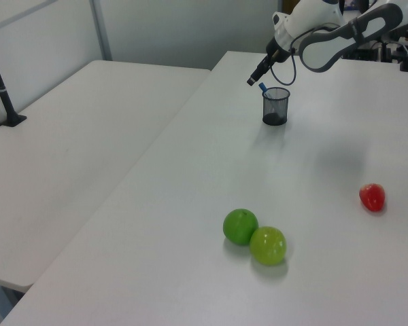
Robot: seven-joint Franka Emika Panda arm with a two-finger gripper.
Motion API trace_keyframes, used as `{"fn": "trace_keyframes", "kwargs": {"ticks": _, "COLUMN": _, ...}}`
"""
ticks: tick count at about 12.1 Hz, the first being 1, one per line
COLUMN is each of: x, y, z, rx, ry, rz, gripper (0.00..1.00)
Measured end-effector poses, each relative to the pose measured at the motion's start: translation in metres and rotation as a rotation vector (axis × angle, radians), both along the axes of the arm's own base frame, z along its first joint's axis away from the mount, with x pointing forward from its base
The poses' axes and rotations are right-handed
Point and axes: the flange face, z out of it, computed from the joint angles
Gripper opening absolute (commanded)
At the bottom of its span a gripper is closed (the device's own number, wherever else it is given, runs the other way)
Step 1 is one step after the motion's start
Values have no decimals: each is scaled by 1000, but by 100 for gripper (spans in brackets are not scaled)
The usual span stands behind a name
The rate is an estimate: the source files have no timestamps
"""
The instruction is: Place marker
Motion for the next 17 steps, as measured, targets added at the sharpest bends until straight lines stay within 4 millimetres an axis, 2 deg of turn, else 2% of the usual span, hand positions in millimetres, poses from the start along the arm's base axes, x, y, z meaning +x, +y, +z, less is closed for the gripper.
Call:
{"fn": "trace_keyframes", "kwargs": {"ticks": 4, "x": 1, "y": 3, "z": 3, "rx": 0, "ry": -5, "rz": 4, "gripper": 100}}
{"fn": "trace_keyframes", "kwargs": {"ticks": 7, "x": 7, "y": 11, "z": 22, "rx": -2, "ry": 23, "rz": 12, "gripper": 100}}
{"fn": "trace_keyframes", "kwargs": {"ticks": 9, "x": 11, "y": 28, "z": 44, "rx": -4, "ry": 57, "rz": 29, "gripper": 100}}
{"fn": "trace_keyframes", "kwargs": {"ticks": 12, "x": 6, "y": 58, "z": 67, "rx": -7, "ry": 125, "rz": 62, "gripper": 100}}
{"fn": "trace_keyframes", "kwargs": {"ticks": 14, "x": -6, "y": 84, "z": 86, "rx": -12, "ry": 194, "rz": 88, "gripper": 100}}
{"fn": "trace_keyframes", "kwargs": {"ticks": 17, "x": -35, "y": 124, "z": 114, "rx": -23, "ry": 347, "rz": 125, "gripper": 100}}
